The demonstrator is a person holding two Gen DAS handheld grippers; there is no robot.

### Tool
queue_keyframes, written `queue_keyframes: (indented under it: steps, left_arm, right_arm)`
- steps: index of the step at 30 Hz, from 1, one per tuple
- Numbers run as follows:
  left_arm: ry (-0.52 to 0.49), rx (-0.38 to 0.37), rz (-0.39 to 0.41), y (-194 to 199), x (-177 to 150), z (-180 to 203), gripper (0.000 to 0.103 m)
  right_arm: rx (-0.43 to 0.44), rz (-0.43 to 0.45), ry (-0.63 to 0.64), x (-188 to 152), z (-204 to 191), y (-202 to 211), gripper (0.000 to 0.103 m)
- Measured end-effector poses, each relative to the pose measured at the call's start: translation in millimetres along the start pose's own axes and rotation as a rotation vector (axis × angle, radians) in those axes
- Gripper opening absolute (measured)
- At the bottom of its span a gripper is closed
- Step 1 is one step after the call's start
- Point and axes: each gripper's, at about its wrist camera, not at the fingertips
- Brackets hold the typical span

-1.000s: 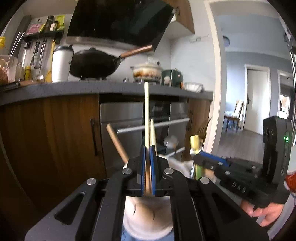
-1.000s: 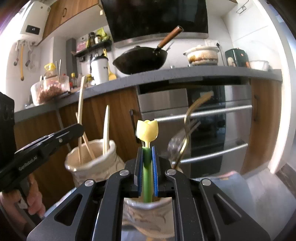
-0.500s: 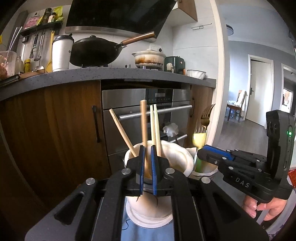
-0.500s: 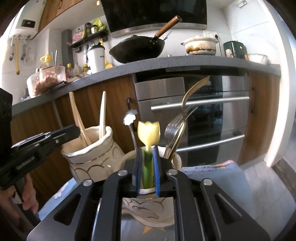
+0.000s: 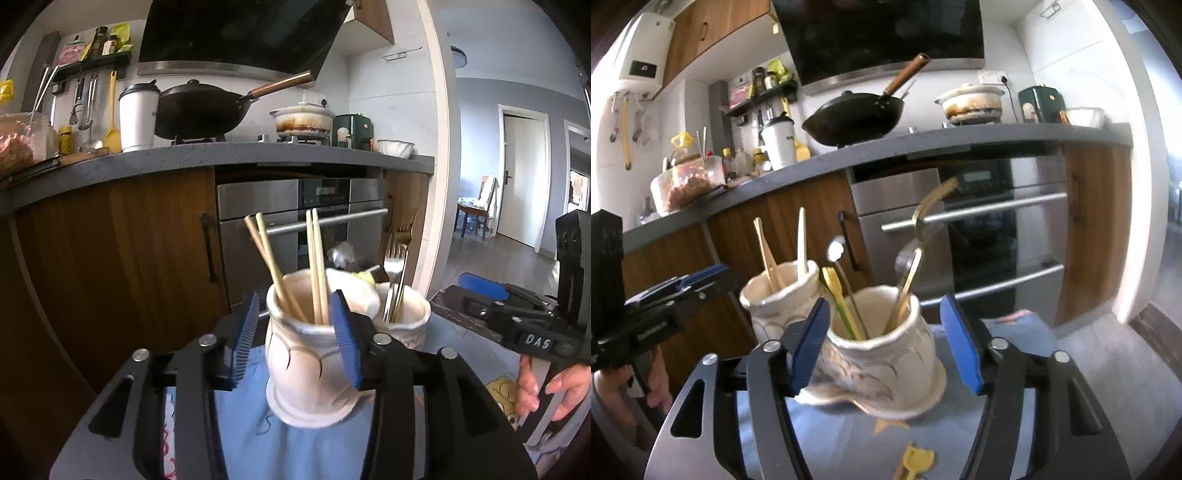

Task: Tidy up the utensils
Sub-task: 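Lower the chopstick into the taller cup while the right tool drops the green-handled spoon into the shorter cup, then move both tools back to the cloth and close the right tool on the yellow spoon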

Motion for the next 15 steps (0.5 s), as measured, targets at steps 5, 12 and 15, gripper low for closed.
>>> queue_keyframes:
  steps: [5,12,15]
  left_arm:
    - [-0.014,0.024,-0.023,10,-8,0,0.067]
    - [-0.013,0.05,-0.022,29,-11,6,0.095]
    - [-0.023,0.059,-0.039,34,-18,12,0.097]
  right_arm:
    - [-0.041,-0.012,-0.002,-5,8,15,0.091]
    - [-0.123,-0.02,-0.001,-4,16,36,0.097]
    - [-0.151,-0.051,0.008,-12,17,43,0.097]
Point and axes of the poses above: each gripper's, at about its wrist camera, not at the fingertips, and y roughly against the way its jaws point, z to its right, x to its top, and after that the axes turned 1 degree about -y, right-handed
